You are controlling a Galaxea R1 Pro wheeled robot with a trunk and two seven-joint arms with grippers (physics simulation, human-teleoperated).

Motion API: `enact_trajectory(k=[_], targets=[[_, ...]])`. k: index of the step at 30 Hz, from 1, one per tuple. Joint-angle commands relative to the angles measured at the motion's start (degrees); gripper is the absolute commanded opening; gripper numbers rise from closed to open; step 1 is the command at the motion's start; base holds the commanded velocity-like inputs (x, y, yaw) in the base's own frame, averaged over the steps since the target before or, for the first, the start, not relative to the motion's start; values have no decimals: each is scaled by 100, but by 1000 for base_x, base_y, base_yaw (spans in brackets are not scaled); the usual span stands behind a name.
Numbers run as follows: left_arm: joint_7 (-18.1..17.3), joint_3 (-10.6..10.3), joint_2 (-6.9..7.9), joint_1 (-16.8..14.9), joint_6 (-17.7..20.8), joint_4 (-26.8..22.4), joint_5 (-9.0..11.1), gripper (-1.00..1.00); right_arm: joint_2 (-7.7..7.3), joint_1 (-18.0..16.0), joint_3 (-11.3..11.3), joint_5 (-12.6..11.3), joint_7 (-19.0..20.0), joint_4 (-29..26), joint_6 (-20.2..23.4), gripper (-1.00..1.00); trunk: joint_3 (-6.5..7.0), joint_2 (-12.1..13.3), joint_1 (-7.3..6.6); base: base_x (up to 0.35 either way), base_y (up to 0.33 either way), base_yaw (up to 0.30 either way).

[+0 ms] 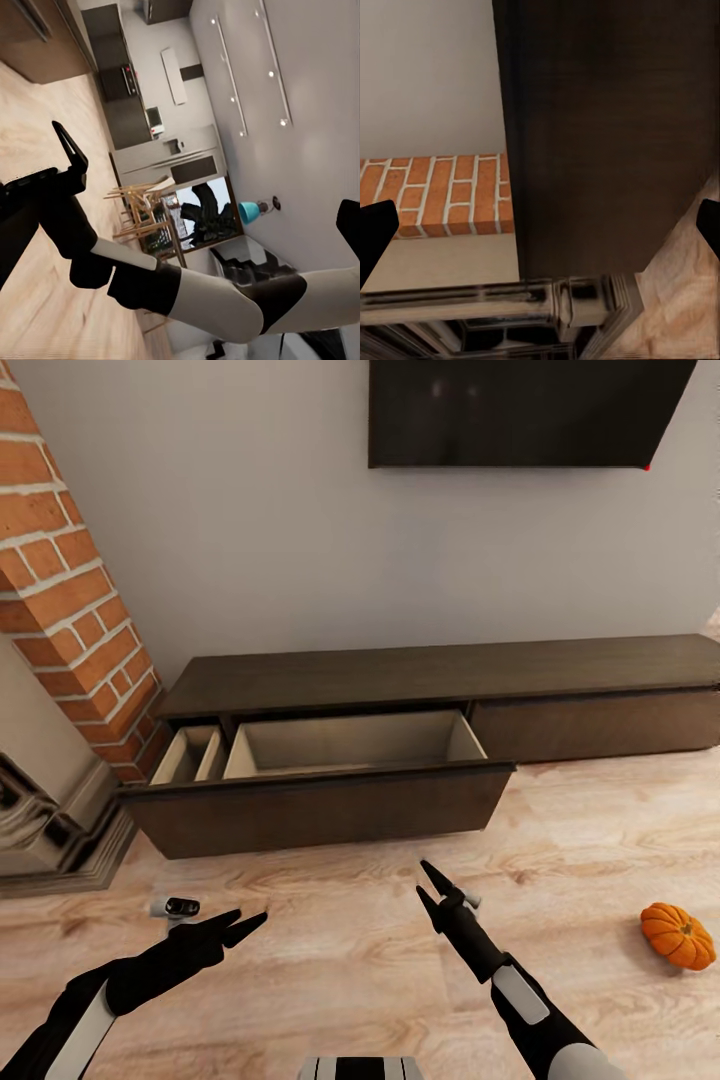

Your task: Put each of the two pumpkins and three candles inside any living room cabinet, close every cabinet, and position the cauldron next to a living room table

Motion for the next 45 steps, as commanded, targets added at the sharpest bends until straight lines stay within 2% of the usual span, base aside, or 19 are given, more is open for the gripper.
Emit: enact_trajectory(k=[1, 5, 8, 13, 16, 19, 22, 26, 33, 38, 42, 45], targets=[[-11, 1, 3, -2, 60, 1, 17, 100, -3, -2, 10, -58, 7, 1, 56, 100, -4, -2, -5, -298, 0, 0], [-7, 15, 18, -2, 64, 3, 13, 100, -6, -3, 14, -64, -37, 19, 73, 100, -4, -2, -5, -171, 0, 0], [9, 24, 34, -2, 96, -1, 1, 100, -4, -3, 15, -62, -251, 29, 74, 100, -4, -2, -5, -30, 0, 0], [103, 27, 50, -2, 477, -16, -93, 100, -11, -3, 22, -48, -643, 14, 24, 100, -4, -2, -5, -5, 0, 0], [452, 37, 76, -2, 562, -107, -117, 100, -25, -1, 23, -40, -825, -10, 14, 100, -4, -2, -5, 0, 0, 0], [928, 50, 87, 0, 811, -523, -125, 100, -55, -1, 22, -33, -937, -17, 12, 100, -4, -2, -5, 0, 0, 0], [1334, 56, 92, 2, 1080, -717, -127, 100, -201, 3, 40, 75, -959, -19, 17, 100, -4, -2, -5, 0, 0, 0], [1746, 62, 148, -4, 1185, -847, -97, 100, -333, 6, 41, 288, -937, -20, 62, 100, -4, -2, -5, 0, 0, 0], [1823, 108, 216, -10, 1206, -1086, -34, 100, -356, 6, 40, 326, -927, -8, 88, 100, -4, -2, -5, 0, 0, 0], [1827, 409, 221, -5, 1207, -1110, -7, 100, -358, 6, 39, 328, -929, 20, 90, 100, -4, -2, -5, 0, 0, 0], [1827, 465, 221, -2, 1207, -1113, 1, 100, -358, 6, 38, 323, -927, 31, 90, 100, -4, -2, -5, 0, 0, 0], [1827, 473, 221, -2, 1207, -1113, 5, 100, -358, 6, 34, 320, -927, 41, 90, 100, 63, 2, -12, 0, 0, 0]])
